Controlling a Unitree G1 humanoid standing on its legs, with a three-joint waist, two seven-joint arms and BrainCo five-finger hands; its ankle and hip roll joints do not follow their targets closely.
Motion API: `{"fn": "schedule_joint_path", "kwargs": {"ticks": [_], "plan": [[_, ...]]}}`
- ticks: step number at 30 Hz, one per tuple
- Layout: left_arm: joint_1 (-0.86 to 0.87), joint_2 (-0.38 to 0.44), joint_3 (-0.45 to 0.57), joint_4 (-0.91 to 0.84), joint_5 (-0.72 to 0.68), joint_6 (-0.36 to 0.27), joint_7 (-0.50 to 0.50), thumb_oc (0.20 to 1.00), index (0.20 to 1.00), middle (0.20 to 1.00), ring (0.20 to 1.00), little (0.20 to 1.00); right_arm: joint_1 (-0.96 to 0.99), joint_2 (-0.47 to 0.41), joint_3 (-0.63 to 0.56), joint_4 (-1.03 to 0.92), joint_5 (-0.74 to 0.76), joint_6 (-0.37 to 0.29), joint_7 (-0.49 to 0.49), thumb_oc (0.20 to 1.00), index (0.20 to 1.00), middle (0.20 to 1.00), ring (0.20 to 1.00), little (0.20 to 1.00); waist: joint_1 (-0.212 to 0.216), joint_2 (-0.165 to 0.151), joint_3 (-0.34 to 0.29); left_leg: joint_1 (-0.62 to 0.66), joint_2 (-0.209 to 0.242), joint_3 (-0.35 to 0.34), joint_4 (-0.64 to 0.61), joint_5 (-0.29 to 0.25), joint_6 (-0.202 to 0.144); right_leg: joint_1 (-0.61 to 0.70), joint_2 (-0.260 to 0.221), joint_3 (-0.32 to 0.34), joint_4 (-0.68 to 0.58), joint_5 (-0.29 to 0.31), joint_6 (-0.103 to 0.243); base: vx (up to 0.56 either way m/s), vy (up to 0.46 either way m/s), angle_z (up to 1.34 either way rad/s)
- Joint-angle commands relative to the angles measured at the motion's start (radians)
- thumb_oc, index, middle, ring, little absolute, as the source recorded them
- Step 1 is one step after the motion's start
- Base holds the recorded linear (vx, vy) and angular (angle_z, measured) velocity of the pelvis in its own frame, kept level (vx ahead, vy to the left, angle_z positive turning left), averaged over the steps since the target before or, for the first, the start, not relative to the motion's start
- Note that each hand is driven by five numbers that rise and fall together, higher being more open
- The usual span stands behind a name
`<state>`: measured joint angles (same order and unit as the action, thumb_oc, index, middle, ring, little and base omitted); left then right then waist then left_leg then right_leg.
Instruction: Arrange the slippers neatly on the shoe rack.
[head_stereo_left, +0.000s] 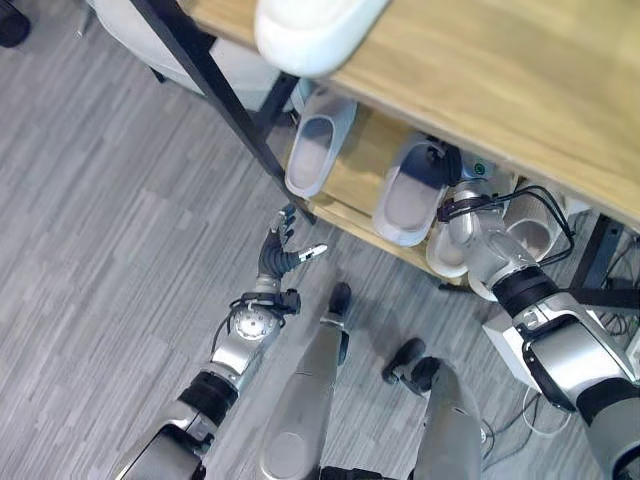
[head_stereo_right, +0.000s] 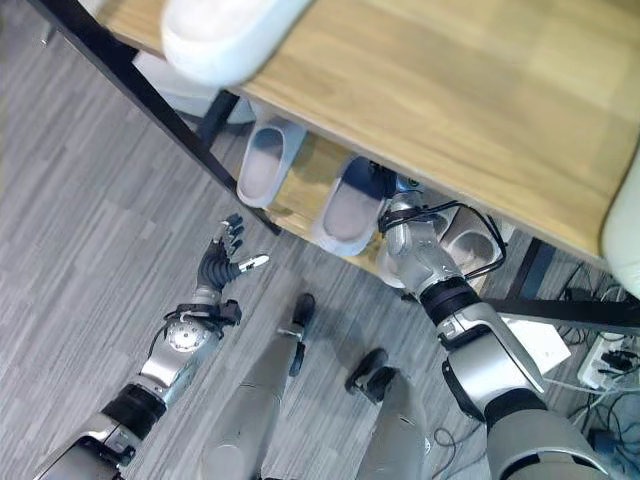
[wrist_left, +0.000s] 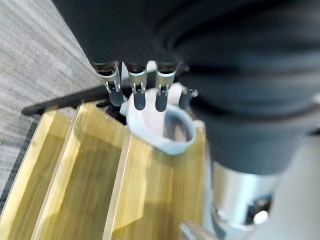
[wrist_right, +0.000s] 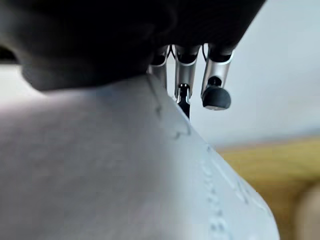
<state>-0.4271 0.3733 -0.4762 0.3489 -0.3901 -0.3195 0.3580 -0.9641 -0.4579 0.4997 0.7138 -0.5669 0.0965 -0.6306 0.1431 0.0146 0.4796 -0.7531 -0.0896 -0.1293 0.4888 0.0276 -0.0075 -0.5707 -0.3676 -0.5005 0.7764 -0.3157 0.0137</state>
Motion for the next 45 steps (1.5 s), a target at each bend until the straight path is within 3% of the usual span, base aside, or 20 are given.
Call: {"fn": "schedule_joint_path", "kwargs": {"ticks": [1,7,13,21,22,27,37,41,45], "plan": [[-0.040,-0.011,-0.019,-0.102,0.027,-0.071,0.026,1.000,1.000,1.000,1.000,1.000,-0.126,-0.026,0.009,0.027,0.070,-0.018,-0.077,0.200,0.200,0.200,0.200,0.200,0.009,0.009,-0.014,0.015,-0.002,0.012,0.036,-0.201,0.034,0.017,0.021,0.006,-0.045,-0.064,0.026,0.00,0.000,0.00],[-0.092,-0.015,-0.053,-0.106,0.021,-0.075,0.032,1.000,1.000,1.000,1.000,1.000,-0.229,-0.066,0.007,0.074,0.122,-0.021,-0.121,0.200,0.200,0.200,0.200,0.200,0.014,0.009,-0.007,-0.048,-0.012,-0.010,0.008,-0.183,0.032,-0.036,0.004,-0.035,-0.059,-0.065,0.036,0.05,0.016,0.15],[-0.084,-0.006,-0.073,-0.128,0.010,-0.078,0.005,1.000,1.000,1.000,1.000,1.000,-0.305,-0.121,0.022,0.102,0.122,-0.010,-0.152,0.200,0.200,0.200,0.200,0.200,0.052,0.009,-0.014,-0.042,-0.024,-0.039,-0.042,-0.179,0.023,-0.013,0.003,-0.066,-0.107,-0.064,0.058,0.11,-0.002,0.21],[-0.073,-0.016,-0.073,-0.112,0.006,-0.069,-0.013,1.000,1.000,1.000,1.000,1.000,-0.297,-0.093,0.031,0.063,0.109,-0.010,-0.132,0.200,0.200,0.200,0.200,0.200,0.081,0.013,-0.008,-0.022,-0.036,-0.049,-0.045,-0.186,0.022,0.027,-0.003,-0.086,-0.123,-0.063,0.064,0.07,0.012,0.06],[-0.074,-0.016,-0.073,-0.110,0.001,-0.073,-0.016,1.000,1.000,1.000,1.000,1.000,-0.297,-0.067,0.044,0.078,0.111,-0.006,-0.105,1.000,1.000,1.000,1.000,1.000,0.084,0.012,-0.008,-0.016,-0.037,-0.048,-0.047,-0.187,0.021,0.033,-0.004,-0.086,-0.127,-0.060,0.064,0.04,0.009,0.00],[-0.081,-0.011,-0.069,-0.109,-0.005,-0.066,-0.013,1.000,1.000,1.000,1.000,1.000,-0.287,-0.002,0.049,0.105,0.139,-0.003,-0.072,1.000,1.000,1.000,1.000,1.000,0.073,0.007,0.003,0.005,-0.034,-0.040,-0.046,-0.191,0.021,0.044,-0.004,-0.070,-0.126,-0.054,0.060,0.01,0.002,0.00],[-0.083,-0.023,-0.063,-0.102,0.006,-0.044,0.005,1.000,1.000,1.000,1.000,1.000,-0.183,0.051,-0.110,-0.017,0.276,-0.031,-0.156,1.000,1.000,1.000,1.000,1.000,0.028,0.006,0.017,0.039,-0.022,-0.014,-0.057,-0.191,0.024,0.048,0.005,-0.027,-0.129,-0.038,0.057,-0.02,0.011,-0.08],[-0.067,-0.039,-0.058,-0.090,0.020,-0.022,0.014,1.000,1.000,1.000,1.000,1.000,-0.043,0.115,-0.238,-0.176,0.327,-0.061,-0.229,1.000,1.000,1.000,1.000,1.000,-0.010,0.012,0.021,0.045,-0.022,-0.005,-0.062,-0.182,0.033,0.045,0.003,-0.023,-0.128,-0.035,0.046,-0.03,0.021,-0.10],[-0.050,-0.041,-0.068,-0.081,0.039,-0.010,0.011,1.000,1.000,1.000,1.000,1.000,0.054,0.196,-0.288,-0.209,0.463,-0.138,-0.206,1.000,1.000,1.000,1.000,1.000,-0.029,0.013,0.021,0.044,-0.024,0.000,-0.056,-0.185,0.036,0.035,0.002,-0.007,-0.123,-0.034,0.044,-0.03,0.009,-0.17]]}}
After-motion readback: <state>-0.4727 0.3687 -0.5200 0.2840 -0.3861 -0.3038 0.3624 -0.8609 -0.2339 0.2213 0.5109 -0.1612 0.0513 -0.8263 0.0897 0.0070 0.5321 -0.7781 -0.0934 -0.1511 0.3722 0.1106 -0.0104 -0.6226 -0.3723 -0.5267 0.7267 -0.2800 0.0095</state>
